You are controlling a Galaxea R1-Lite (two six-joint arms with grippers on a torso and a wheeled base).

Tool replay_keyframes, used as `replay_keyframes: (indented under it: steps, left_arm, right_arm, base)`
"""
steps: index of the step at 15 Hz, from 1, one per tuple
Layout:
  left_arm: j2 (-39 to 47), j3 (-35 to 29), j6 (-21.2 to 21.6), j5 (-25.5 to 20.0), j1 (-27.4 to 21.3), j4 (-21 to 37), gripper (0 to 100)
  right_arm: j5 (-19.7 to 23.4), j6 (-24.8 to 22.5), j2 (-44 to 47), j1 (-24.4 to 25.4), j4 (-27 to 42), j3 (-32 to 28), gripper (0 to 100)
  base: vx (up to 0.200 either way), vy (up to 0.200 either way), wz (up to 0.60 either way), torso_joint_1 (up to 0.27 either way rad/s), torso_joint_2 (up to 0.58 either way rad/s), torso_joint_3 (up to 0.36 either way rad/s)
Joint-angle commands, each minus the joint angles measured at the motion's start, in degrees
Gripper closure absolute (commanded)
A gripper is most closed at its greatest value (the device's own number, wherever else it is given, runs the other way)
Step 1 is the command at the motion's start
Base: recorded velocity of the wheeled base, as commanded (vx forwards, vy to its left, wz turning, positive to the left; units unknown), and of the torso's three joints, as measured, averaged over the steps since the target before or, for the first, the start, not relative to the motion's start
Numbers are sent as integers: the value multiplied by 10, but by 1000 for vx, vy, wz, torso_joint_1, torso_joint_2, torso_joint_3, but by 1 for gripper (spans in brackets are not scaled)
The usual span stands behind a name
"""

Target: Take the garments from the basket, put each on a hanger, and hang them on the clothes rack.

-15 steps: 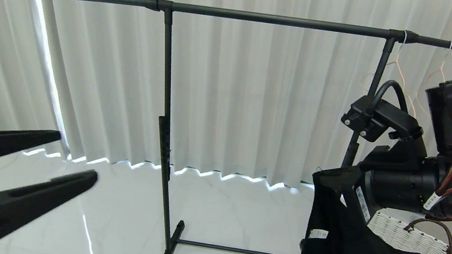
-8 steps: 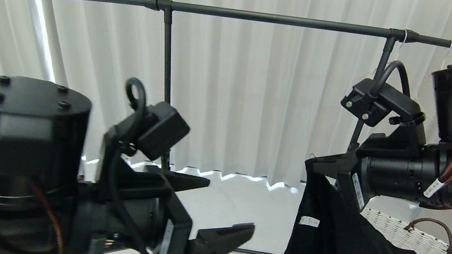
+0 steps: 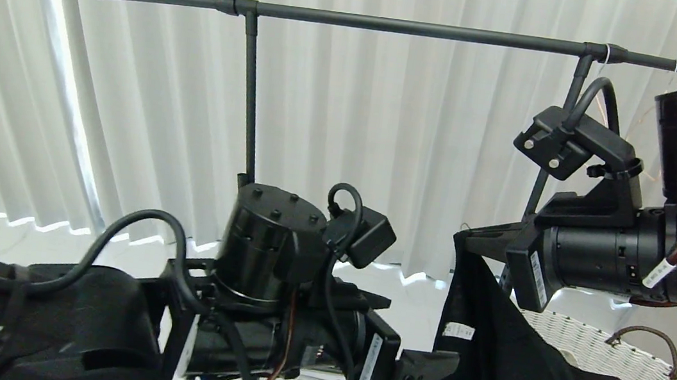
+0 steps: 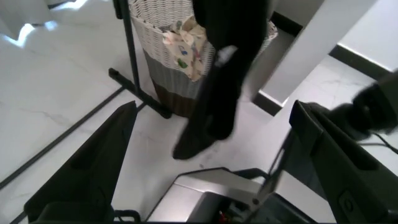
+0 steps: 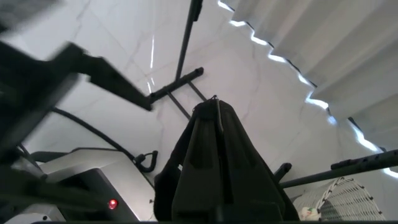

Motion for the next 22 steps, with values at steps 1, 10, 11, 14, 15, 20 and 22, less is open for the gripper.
replay_keyframes:
  steps: [1, 10, 11, 14, 15, 20, 22]
  left_arm:
    - [92, -52, 0, -1, 24, -10, 0]
    - [159, -40, 3, 5, 47, -14, 0]
    - [159, -36, 3, 5, 47, -14, 0]
    - [159, -36, 3, 12, 47, -24, 0]
    - [159, -35, 3, 13, 47, -31, 0]
    - [154, -7, 3, 75, 42, -35, 100]
    - [127, 4, 3, 79, 38, -37, 100]
  right_arm:
    - [0, 0, -3, 3, 0, -1, 100]
    - [0, 0, -4, 2, -1, -4, 100]
    - [0, 0, -5, 2, -1, -4, 100]
    - [0, 0, -5, 3, -2, -5, 100]
    - [0, 0, -5, 3, -1, -5, 100]
    - [0, 0, -5, 1, -1, -9, 100]
    - [-1, 0, -3, 0, -1, -8, 100]
  base:
    - [0, 0, 0, 0, 0, 0]
    - [0, 0, 0, 0, 0, 0]
    - [0, 0, 0, 0, 0, 0]
    - [0, 0, 0, 0, 0, 0]
    - [0, 0, 0, 0, 0, 0]
    - [0, 0, 0, 0, 0, 0]
    - [0, 0, 0, 0, 0, 0]
